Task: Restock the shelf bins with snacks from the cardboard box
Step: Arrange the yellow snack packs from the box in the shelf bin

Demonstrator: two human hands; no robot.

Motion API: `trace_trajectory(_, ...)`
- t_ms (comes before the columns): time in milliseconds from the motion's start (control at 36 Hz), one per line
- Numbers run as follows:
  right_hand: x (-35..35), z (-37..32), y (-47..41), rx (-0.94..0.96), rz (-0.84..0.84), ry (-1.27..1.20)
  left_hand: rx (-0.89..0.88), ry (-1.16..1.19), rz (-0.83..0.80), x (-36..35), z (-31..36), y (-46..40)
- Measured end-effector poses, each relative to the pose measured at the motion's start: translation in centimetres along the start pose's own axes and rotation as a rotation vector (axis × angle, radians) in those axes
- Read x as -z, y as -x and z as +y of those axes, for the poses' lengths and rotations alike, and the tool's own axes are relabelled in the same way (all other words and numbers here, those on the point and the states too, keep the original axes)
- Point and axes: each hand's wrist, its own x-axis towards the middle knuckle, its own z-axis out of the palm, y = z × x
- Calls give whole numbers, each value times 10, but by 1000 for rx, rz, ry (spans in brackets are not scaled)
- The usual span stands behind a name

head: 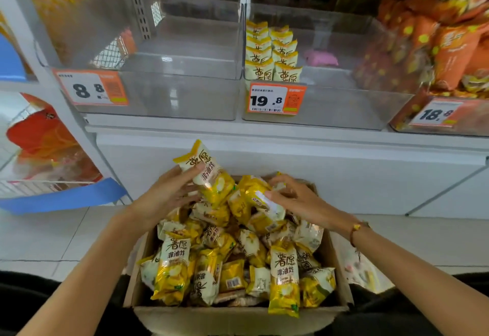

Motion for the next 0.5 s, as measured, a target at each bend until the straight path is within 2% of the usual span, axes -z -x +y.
trace_trajectory(111, 2, -13, 0, -86, -68, -578, -22, 212, 86, -9, 8, 7)
trace_trajectory(194, 4, -28, 2, -123, -120, -800, -9, 207, 130, -18, 14, 8)
trace_trajectory(306, 5, -42, 1, -99, -203, -764, -19, 85, 118, -34, 18, 11)
trace_trajectory(389, 7, -47, 3, -68, -244, -553, -30, 25, 113, -46, 20, 15)
trace_trajectory(500, 17, -57, 10, -44, -117, -324, -28, 27, 107, -57, 28, 21)
